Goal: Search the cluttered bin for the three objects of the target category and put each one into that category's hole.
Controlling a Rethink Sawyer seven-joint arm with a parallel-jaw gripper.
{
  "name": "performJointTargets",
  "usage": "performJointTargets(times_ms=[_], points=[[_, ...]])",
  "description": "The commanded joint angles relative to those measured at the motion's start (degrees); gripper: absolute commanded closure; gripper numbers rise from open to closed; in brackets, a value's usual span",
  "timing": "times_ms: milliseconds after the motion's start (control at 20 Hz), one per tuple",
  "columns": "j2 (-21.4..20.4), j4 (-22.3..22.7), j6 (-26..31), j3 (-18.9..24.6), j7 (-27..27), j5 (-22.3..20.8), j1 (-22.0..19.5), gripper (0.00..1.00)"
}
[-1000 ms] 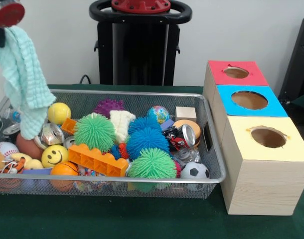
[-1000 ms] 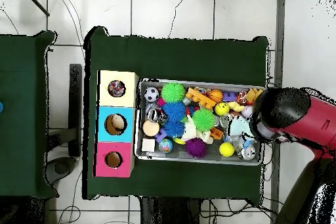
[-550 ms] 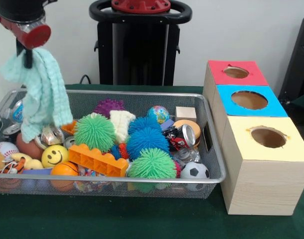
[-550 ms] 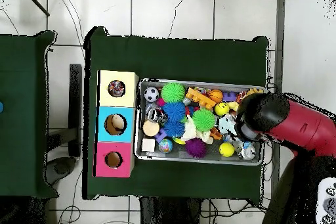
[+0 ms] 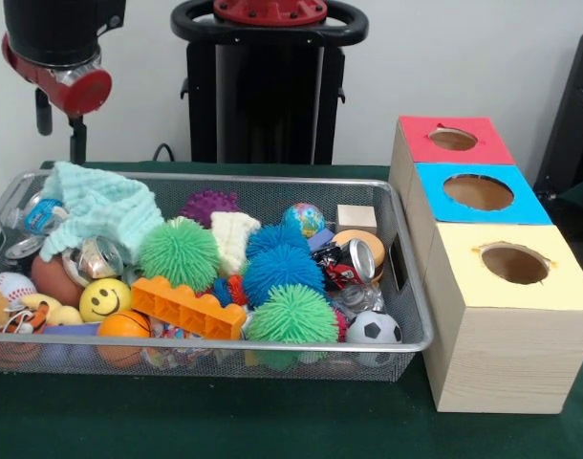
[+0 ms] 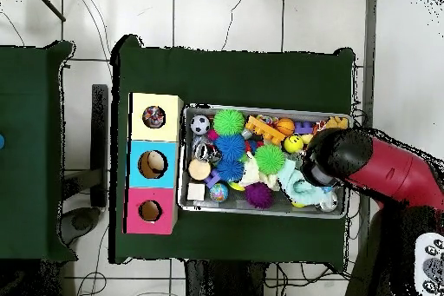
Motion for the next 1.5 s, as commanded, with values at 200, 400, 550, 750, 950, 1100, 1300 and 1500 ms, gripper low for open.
performJointTargets(times_ms=[200,400,550,750,950,1100,1300,1500], points=[[-1.6,7.2,-6.2,5.9,1.9,1.5,-1.1,0.0],[-2.0,6.7,-13.2,7.3,4.8,2.5,-1.5,0.0],[0.1,2.8,-11.4,6.9,5.8,2.8,-0.6,0.0],[4.7,-1.3,-13.2,8.4,6.3,4.2,-0.7,0.0],[10.0,-4.6,-16.5,11.1,4.8,5.6,-1.9,0.0],[12.2,-5.5,-18.2,12.0,4.9,6.7,-1.9,0.0],[14.0,-4.6,-21.6,13.1,6.7,8.1,-1.6,0.0],[15.4,-3.9,-24.9,13.6,8.3,9.3,-0.7,0.0]])
